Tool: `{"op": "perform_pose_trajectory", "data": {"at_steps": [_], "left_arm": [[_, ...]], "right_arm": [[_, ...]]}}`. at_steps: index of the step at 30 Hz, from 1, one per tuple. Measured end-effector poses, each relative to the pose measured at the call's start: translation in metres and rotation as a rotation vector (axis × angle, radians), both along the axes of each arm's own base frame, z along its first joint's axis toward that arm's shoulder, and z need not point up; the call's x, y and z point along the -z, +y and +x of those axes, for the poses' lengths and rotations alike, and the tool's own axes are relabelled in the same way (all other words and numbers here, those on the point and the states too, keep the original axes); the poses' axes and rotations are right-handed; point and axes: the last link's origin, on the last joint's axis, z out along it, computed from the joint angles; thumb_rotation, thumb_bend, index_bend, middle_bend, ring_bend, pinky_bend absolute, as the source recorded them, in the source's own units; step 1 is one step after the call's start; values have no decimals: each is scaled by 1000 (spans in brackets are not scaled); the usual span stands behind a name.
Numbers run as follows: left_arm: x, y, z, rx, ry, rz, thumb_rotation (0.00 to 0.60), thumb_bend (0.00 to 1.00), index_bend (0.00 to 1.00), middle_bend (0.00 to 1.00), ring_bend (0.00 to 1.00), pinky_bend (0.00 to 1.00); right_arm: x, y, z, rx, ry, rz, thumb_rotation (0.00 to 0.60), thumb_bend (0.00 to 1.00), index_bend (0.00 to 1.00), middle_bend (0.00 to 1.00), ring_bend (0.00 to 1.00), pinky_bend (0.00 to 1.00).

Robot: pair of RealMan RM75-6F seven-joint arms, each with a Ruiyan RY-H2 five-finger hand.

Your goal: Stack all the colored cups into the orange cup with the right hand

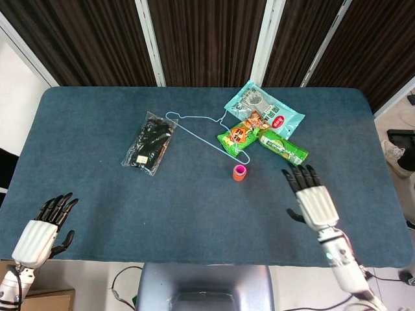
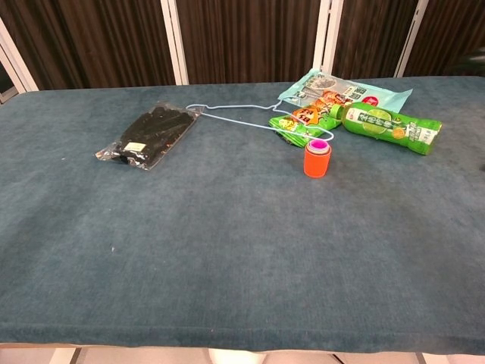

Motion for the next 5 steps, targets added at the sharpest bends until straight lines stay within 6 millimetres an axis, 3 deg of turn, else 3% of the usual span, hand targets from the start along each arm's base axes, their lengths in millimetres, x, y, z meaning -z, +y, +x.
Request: {"op": "perform_pose_trajectory", "data": {"at_steps": [2, 5], "left_arm": [[2, 0, 1, 6, 7, 2, 600, 461, 0, 0, 2, 111], [5, 0, 3, 14, 21, 8, 600, 460, 0, 0, 0, 108]], "right_arm": [[-20, 32, -25, 46, 2, -65, 600, 298, 0, 0, 0, 0], [-43, 66, -48, 91, -10, -102, 600, 298, 0, 0, 0, 0]]}}
